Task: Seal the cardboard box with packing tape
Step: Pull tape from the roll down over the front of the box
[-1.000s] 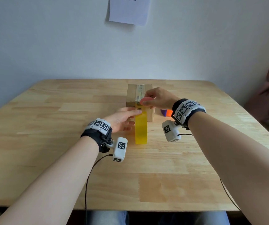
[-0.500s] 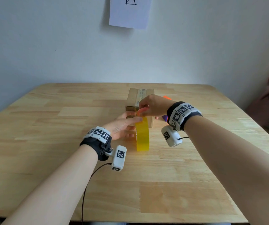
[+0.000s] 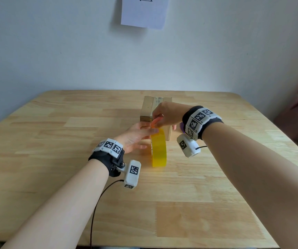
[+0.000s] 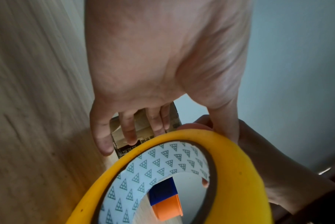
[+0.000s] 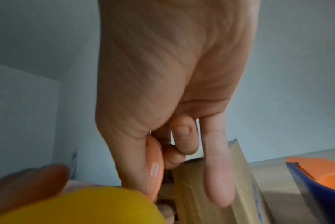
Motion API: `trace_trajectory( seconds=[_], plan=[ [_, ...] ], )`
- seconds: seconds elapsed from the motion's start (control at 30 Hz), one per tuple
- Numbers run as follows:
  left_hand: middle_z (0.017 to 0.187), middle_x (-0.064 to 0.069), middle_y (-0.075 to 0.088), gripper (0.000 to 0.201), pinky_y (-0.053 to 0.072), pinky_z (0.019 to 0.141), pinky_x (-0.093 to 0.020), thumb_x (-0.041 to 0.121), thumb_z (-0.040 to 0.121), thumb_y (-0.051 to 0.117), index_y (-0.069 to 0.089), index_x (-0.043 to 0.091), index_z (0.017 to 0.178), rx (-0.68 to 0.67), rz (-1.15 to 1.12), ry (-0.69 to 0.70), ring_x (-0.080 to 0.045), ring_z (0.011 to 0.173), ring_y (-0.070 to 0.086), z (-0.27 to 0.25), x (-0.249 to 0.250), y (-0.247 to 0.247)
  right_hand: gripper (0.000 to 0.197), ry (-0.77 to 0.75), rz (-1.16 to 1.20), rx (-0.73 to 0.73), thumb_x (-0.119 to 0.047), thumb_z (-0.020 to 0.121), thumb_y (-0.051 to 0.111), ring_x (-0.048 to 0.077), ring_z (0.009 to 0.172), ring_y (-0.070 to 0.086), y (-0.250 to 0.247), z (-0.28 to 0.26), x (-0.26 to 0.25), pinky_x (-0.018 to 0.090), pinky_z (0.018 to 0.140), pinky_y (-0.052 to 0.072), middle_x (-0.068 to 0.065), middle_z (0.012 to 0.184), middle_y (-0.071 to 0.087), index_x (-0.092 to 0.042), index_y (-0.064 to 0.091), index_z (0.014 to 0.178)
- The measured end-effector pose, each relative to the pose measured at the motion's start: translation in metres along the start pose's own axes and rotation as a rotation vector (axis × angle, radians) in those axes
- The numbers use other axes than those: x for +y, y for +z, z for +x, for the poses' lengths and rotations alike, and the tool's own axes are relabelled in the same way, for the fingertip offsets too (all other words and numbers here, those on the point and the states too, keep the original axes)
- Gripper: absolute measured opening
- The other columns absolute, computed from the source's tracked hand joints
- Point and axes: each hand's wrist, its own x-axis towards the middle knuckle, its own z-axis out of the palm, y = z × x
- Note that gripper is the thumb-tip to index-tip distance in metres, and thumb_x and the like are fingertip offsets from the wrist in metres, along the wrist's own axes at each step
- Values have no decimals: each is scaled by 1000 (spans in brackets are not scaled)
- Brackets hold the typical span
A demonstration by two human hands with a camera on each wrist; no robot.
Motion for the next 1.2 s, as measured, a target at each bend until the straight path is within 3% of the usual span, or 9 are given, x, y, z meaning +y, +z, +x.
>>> trace_trajectory(
  seconds=[0.17, 0.3, 0.43, 0.57, 0.67, 0.73, 0.83, 1.1, 1.2],
  plan=[
    [135, -1, 64, 104, 45, 104, -60, 46, 55, 94, 49, 22, 145, 3, 22, 2, -23, 125, 58, -1, 2, 1, 10, 21, -87, -21, -23, 92, 70, 8, 46, 67, -4, 7, -9, 27, 56, 57, 2, 92, 74, -19, 77, 97],
    [136, -2, 64, 94, 42, 107, -63, 40, 61, 93, 51, 21, 143, 8, -7, -23, -24, 127, 57, -3, 5, 4, 17, 41, -162, -37, -21, 95, 68, 5, 65, 67, -4, 10, -16, 18, 58, 46, 9, 97, 76, -12, 78, 104],
    [135, -1, 64, 56, 35, 110, -66, 30, 79, 85, 57, 27, 127, -23, -36, -46, -28, 130, 54, -7, 7, 7, 12, 61, -106, -49, -18, 92, 69, 23, 70, 77, -3, 10, -11, 28, 60, 58, 11, 88, 75, -11, 79, 94],
    [138, -5, 65, 103, 35, 109, -67, 45, 55, 96, 50, 22, 144, -39, -42, -54, -31, 132, 55, -7, 5, 7, 14, 83, -37, -39, -21, 94, 69, 15, 57, 76, -3, -2, -1, 20, 44, 48, 13, 89, 76, -10, 77, 94],
    [139, -7, 65, 111, 35, 109, -67, 47, 50, 98, 49, 24, 146, -48, -43, -61, -31, 133, 55, -4, 4, 8, 12, 98, 14, -29, -22, 97, 67, 12, 54, 75, -5, -13, 5, 13, 33, 39, 4, 78, 71, -15, 75, 90],
    [137, -6, 66, 110, 35, 109, -67, 47, 49, 98, 50, 25, 144, -37, -40, -63, -31, 132, 56, -4, 4, 10, 13, 95, 35, -12, -24, 96, 68, 10, 53, 74, -4, -18, 6, 16, 37, 47, -1, 75, 69, -22, 72, 84],
    [132, -5, 70, 106, 36, 109, -65, 46, 49, 98, 52, 26, 142, -29, -28, -64, -30, 127, 60, -5, 6, 12, 9, 98, 74, 33, -28, 93, 71, 12, 56, 76, -2, -23, 12, 31, 60, 61, 1, 84, 75, -24, 76, 87],
    [133, 6, 69, 86, 37, 109, -61, 33, 66, 87, 51, 29, 144, -28, -4, -73, -29, 122, 62, -11, 7, 10, 15, 197, 53, -16, -29, 90, 72, 13, 57, 76, 7, -34, 46, 39, 73, 63, 9, 74, 78, -17, 80, 92],
    [132, 6, 69, 97, 39, 108, -61, 36, 58, 92, 49, 29, 145, -31, -10, -73, -29, 122, 63, -13, 8, 10, 12, 175, 112, 85, -38, 87, 75, 14, 61, 76, 4, -34, 43, 39, 74, 62, -1, 72, 77, -32, 77, 77]
  ],
)
